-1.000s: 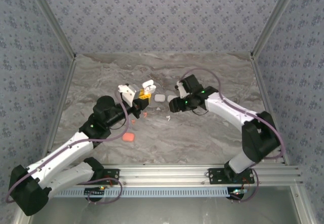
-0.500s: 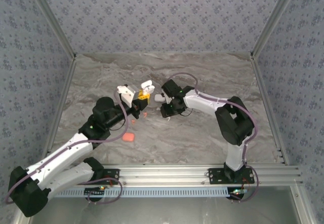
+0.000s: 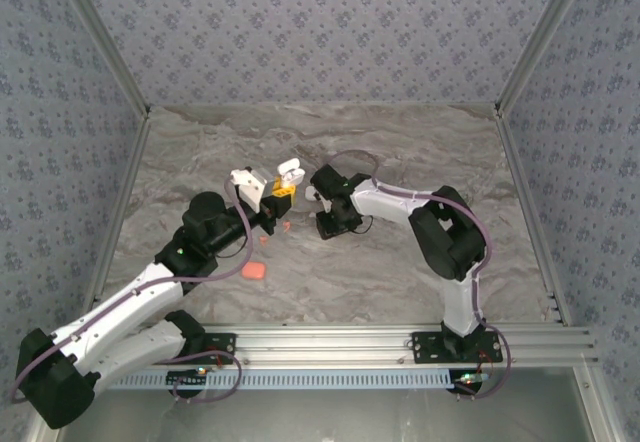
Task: Insert the wireless bluetooth earbuds into the charging case
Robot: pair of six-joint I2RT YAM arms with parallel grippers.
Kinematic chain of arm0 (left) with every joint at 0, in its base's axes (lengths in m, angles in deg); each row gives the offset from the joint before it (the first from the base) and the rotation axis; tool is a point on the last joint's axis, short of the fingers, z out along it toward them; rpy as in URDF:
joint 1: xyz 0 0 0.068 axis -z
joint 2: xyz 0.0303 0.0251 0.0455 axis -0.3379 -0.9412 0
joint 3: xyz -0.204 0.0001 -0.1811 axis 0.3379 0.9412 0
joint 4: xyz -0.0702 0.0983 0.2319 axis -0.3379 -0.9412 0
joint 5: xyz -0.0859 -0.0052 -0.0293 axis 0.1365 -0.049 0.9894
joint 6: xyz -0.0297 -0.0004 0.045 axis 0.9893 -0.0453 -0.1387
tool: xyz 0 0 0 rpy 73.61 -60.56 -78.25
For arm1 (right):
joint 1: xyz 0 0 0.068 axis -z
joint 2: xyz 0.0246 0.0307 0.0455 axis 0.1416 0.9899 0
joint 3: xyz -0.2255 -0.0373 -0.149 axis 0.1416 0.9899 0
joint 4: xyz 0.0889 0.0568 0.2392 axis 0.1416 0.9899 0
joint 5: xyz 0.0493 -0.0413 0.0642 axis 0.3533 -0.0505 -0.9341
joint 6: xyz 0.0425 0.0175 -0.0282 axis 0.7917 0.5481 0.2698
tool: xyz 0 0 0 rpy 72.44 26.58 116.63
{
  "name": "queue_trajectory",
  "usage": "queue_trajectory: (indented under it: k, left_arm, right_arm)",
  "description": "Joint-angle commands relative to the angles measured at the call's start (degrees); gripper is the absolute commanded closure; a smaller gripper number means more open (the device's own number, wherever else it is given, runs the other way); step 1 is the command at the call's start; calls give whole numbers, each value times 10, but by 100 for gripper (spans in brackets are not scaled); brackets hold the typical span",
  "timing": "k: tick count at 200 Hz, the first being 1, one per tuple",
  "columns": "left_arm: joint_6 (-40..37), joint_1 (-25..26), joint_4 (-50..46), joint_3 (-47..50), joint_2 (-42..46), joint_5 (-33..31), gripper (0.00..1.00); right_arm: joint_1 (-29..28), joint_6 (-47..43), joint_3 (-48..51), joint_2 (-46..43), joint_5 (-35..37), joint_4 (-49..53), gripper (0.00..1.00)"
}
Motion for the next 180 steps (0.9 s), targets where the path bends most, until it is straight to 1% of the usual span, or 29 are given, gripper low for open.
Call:
queue_trajectory:
  k: [1,56,89,138,163,177,180]
  left_arm:
    - [-8,2,6,-6,11,-7,100]
    - [-8,1,5,-6,11,-9,100]
    - [-7,2,1,-7,11,-9,100]
    - [5,2,3,-3,8,-4,100]
    - [11,2,11,1,3,8,100]
    - [13,2,21,2,0,19,100]
    - [13,2,23,3,-1,22,100]
  right_arm:
    - [-5,-3,-14,16,15,23,63]
    - [-11,-8,-9,19,16,12,73]
    - [-14,-23,-6,3,27,2,75]
    - [-10,-56,15,-73,79,-1,76]
    - [1,-87,36,-138,105,-1,76]
    - [10,-110,43,-178,107,-1,77]
    - [12,-114,46,-185,107,-14,77]
